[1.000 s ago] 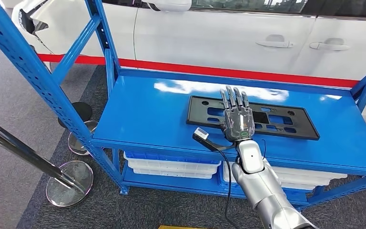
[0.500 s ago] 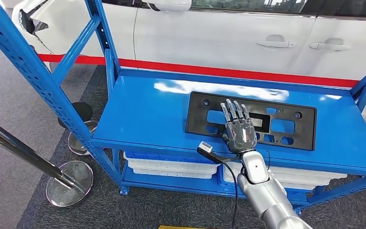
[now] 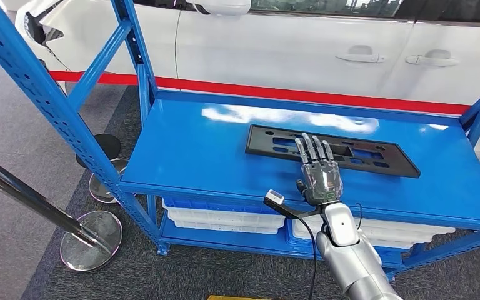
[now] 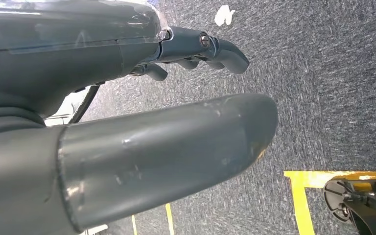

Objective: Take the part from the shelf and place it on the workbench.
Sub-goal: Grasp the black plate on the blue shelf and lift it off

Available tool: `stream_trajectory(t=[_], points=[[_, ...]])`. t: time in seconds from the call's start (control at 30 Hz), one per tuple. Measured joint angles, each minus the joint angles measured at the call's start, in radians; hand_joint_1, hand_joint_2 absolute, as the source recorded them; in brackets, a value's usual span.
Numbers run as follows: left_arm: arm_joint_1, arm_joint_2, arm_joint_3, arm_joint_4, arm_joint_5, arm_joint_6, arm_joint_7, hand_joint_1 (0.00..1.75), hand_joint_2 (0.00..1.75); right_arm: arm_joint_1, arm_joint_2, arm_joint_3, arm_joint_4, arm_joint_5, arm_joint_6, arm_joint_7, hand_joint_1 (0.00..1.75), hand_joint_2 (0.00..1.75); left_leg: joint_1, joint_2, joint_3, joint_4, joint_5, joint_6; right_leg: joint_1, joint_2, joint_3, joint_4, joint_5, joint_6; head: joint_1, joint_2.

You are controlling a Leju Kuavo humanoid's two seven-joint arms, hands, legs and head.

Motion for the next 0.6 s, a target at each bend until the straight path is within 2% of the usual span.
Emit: stream_trajectory(t=[0.23, 0.6], points=[[0.000, 0.000, 0.000, 0.000, 0.000, 0.000, 0.000, 0.00, 0.00, 0.003, 0.000, -0.007, -0.006, -0.001, 0.000, -0.005, 0.00, 1.75, 0.000, 0.000, 0.000, 0.000, 0.000, 0.000, 0.000, 0.000, 0.000, 0.000, 0.000, 0.000, 0.000, 0.000], [0.001, 0.000, 0.000, 0.000, 0.003, 0.000, 0.000, 0.00, 0.00, 0.009, 0.004, -0.020, -0.079, -0.003, 0.000, -0.062, 0.00, 1.75, 0.000, 0.000, 0.000, 0.000, 0.000, 0.000, 0.000, 0.000, 0.000, 0.000, 0.000, 0.000, 0.000, 0.000]])
